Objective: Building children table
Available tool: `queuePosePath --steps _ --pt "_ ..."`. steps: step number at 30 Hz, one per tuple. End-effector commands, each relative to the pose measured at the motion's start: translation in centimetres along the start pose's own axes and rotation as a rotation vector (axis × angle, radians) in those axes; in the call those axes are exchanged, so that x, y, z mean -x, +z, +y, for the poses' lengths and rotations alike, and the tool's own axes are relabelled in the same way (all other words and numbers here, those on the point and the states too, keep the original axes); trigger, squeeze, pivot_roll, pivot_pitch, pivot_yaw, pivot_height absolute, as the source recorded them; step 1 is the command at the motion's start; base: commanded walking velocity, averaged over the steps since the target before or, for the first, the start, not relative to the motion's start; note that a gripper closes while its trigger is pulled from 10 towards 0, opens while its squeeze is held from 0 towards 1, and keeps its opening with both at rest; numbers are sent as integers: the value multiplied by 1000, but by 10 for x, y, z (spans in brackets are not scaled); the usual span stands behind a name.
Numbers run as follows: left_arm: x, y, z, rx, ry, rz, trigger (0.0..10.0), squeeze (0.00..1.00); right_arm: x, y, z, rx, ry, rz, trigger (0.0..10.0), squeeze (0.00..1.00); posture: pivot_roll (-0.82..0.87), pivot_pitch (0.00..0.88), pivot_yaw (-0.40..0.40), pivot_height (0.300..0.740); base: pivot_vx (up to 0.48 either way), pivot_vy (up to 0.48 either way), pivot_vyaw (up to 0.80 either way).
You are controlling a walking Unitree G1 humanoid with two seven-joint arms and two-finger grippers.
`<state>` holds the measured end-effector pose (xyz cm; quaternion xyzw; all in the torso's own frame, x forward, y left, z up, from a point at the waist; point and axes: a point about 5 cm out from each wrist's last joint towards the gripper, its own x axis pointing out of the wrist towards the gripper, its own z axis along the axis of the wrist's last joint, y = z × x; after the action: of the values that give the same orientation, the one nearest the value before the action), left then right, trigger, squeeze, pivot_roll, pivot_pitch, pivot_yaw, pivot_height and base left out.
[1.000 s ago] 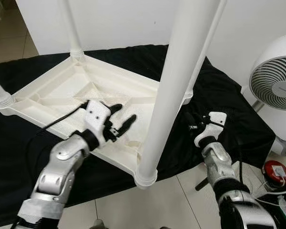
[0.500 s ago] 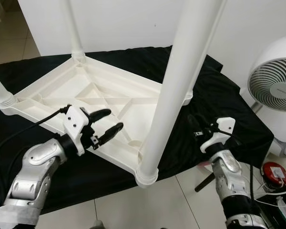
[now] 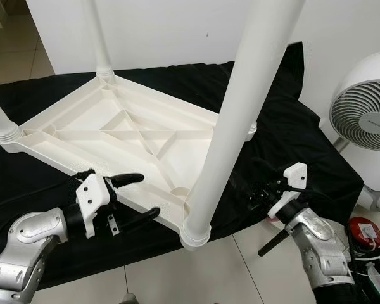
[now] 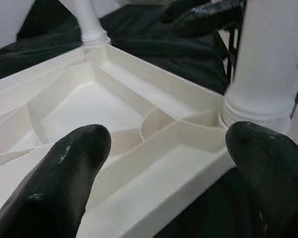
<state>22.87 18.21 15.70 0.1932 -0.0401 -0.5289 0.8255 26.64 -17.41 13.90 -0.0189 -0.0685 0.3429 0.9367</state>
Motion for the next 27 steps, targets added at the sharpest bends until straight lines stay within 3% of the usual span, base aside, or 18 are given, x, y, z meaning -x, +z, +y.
queuePosePath --steps 1,3,4,6,7,8,9,12,18,27 --pt "1 -2 -5 -28 -60 27 10000 1000 2 1 4 5 64 23 10000 1000 35 32 -53 740 0 0 0" --pt "2 -2 -5 -35 -70 34 10000 1000 2 2 5 11 81 32 10000 1000 35 32 -53 740 0 0 0" --pt "5 -5 -5 -62 -95 64 10000 714 6 4 8 28 163 64 10000 0 39 26 -48 740 0 0 0" --pt "7 -7 -5 -80 -112 85 10000 714 8 6 10 38 222 87 10000 0 39 26 -48 740 0 0 0" --pt "9 -8 -4 -97 -129 105 10000 388 10 7 13 43 287 110 10000 0 40 23 -46 740 0 0 0" --pt "8 -11 -2 -117 -139 120 10000 125 13 9 19 41 368 138 10000 0 45 19 -46 740 0 0 0" --pt "8 -11 -2 -117 -139 120 10000 125 13 9 19 41 368 138 10000 0 45 19 -46 740 0 0 0" --pt "3 -17 5 -153 -153 136 10000 0 17 10 33 30 539 194 10000 0 46 12 -42 740 0 0 0" --pt "-7 -25 18 -193 -155 157 10000 0 17 14 45 20 686 220 10000 0 42 5 -39 740 0 0 0" --pt "-20 -34 27 -221 -161 167 10000 0 8 18 51 30 716 201 10000 0 31 0 -29 740 0 0 0"
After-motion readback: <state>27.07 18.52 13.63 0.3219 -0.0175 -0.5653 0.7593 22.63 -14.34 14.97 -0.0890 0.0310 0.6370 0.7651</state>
